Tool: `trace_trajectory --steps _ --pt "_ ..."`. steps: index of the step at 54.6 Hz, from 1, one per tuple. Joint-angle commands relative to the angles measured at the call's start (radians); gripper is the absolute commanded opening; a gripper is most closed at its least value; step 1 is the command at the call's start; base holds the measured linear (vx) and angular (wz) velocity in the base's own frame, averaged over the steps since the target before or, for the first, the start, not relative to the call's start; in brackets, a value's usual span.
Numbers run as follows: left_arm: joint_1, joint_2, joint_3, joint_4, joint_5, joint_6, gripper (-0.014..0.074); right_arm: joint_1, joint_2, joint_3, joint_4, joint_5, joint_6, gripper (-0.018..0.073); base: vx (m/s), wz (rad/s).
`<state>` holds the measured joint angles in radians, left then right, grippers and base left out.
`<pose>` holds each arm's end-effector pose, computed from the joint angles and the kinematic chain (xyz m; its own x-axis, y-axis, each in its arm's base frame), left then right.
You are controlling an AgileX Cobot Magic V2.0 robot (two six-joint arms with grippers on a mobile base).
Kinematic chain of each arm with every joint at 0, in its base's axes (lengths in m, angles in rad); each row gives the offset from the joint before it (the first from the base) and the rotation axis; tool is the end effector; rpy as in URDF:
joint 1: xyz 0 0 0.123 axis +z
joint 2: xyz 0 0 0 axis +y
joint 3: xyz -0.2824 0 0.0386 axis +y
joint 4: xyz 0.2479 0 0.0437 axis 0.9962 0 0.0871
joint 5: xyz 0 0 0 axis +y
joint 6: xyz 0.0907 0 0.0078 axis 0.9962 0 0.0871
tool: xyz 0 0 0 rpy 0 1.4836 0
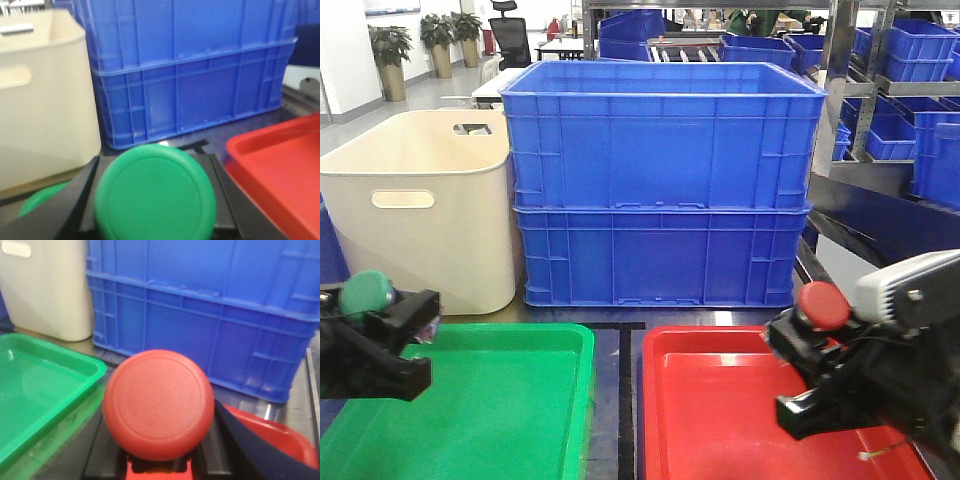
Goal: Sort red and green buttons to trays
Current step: 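Set the buttons down in the trays and open both grippers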
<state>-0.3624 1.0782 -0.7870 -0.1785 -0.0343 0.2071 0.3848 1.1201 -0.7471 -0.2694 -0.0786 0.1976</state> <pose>0.2248 -0.0846 0.3452 -0.1483 0.0869 -0.9851 0.3533 0.9350 0.0293 0.2287 0.0946 0.3253 -0.1648 -0.1433 -0.9759 -0.4070 0.9111 -0.0650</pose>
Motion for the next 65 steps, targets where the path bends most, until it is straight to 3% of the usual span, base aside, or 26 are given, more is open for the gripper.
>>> trace_trajectory --steps 1,20,28,36,45,53,65 --pt "0.002 0.043 -0.031 -0.012 -0.12 -0.007 -0.0003 -0.001 0.046 -0.038 -0.008 -0.099 -0.008 -0.0006 0.0 0.0" --pt "-0.001 0.272 -0.031 -0.012 -0.124 -0.007 0.0035 -0.001 0.223 -0.038 -0.008 -0.101 -0.008 0.0011 0.0 0.0" --pt "-0.001 0.336 -0.031 -0.012 -0.126 -0.007 0.0117 -0.001 0.274 -0.038 0.0 -0.101 -0.008 0.0041 0.0 0.0" --pt "-0.001 0.359 -0.031 -0.012 -0.139 -0.007 0.0262 -0.001 0.308 -0.038 0.0 -0.101 -0.008 0.0107 0.0 0.0" --pt "-0.001 0.363 -0.031 -0.012 -0.14 -0.007 0.049 -0.001 0.324 -0.038 0.0 -0.099 -0.007 0.0249 0.0 0.0" --pt "-0.001 0.363 -0.031 -0.012 -0.139 -0.007 0.0638 -0.001 0.329 -0.038 0.0 -0.099 0.005 0.0422 0.0 0.0" --pt "-0.001 0.359 -0.031 -0.012 -0.142 -0.007 0.0668 -0.001 0.33 -0.038 0.0 -0.096 0.032 0.0624 0.0 0.0"
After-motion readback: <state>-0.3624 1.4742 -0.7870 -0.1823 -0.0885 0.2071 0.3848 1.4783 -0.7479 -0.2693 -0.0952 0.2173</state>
